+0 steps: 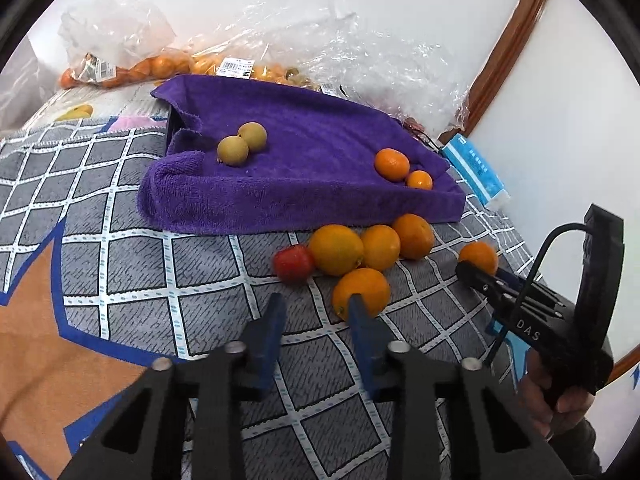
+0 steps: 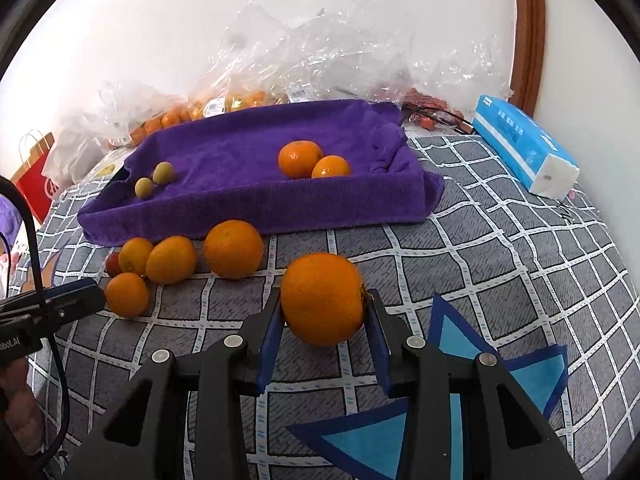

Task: Organize fruits
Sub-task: 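Grasp the small red fruit with the left tool while the right tool holds the large orange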

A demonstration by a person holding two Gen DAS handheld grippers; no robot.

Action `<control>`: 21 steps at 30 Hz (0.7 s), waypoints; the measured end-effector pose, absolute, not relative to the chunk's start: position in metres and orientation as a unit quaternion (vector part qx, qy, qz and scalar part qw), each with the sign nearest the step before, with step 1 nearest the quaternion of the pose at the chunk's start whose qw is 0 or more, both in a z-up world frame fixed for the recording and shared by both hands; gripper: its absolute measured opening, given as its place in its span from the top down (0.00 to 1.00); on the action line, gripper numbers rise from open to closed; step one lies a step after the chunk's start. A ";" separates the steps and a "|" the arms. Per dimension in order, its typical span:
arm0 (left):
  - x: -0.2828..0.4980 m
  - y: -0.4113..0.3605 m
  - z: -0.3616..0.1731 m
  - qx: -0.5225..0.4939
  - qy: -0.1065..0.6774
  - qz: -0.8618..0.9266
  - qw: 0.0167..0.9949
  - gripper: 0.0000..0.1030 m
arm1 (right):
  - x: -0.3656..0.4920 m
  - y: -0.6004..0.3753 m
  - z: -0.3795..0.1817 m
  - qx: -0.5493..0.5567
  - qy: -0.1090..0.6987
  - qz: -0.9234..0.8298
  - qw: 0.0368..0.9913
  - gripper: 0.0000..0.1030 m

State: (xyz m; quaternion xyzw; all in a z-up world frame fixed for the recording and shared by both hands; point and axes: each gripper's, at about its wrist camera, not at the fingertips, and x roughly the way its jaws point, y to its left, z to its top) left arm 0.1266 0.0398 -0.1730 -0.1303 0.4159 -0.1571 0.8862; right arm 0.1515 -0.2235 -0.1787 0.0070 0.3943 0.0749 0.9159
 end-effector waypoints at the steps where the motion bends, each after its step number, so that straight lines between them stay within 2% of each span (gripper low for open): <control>1: 0.125 0.041 -0.172 -0.133 0.412 -0.157 0.887 0.77 | 0.152 -0.223 -0.179 0.007 0.395 0.075 0.915 0.62; 9: 0.118 0.047 -0.163 -0.146 0.389 -0.157 0.896 0.75 | 0.153 -0.224 -0.181 0.006 0.399 0.076 0.914 0.62; 10: 0.117 0.048 -0.161 -0.147 0.384 -0.154 0.898 0.72 | 0.153 -0.224 -0.181 0.006 0.399 0.077 0.914 0.62; 11: 0.117 0.049 -0.160 -0.148 0.379 -0.151 0.901 0.63 | 0.153 -0.224 -0.181 0.006 0.399 0.077 0.914 0.62; 13: 0.117 0.049 -0.158 -0.149 0.375 -0.151 0.902 0.54 | 0.153 -0.224 -0.182 0.005 0.400 0.077 0.913 0.62; 15: 0.117 0.047 -0.156 -0.145 0.372 -0.157 0.903 0.51 | 0.154 -0.224 -0.182 0.003 0.401 0.077 0.913 0.62; 17: 0.117 0.042 -0.156 -0.131 0.373 -0.156 0.905 0.44 | 0.154 -0.224 -0.182 0.001 0.401 0.077 0.913 0.62; 21: 0.119 0.029 -0.160 -0.094 0.386 -0.149 0.906 0.44 | 0.154 -0.223 -0.183 0.001 0.402 0.077 0.912 0.62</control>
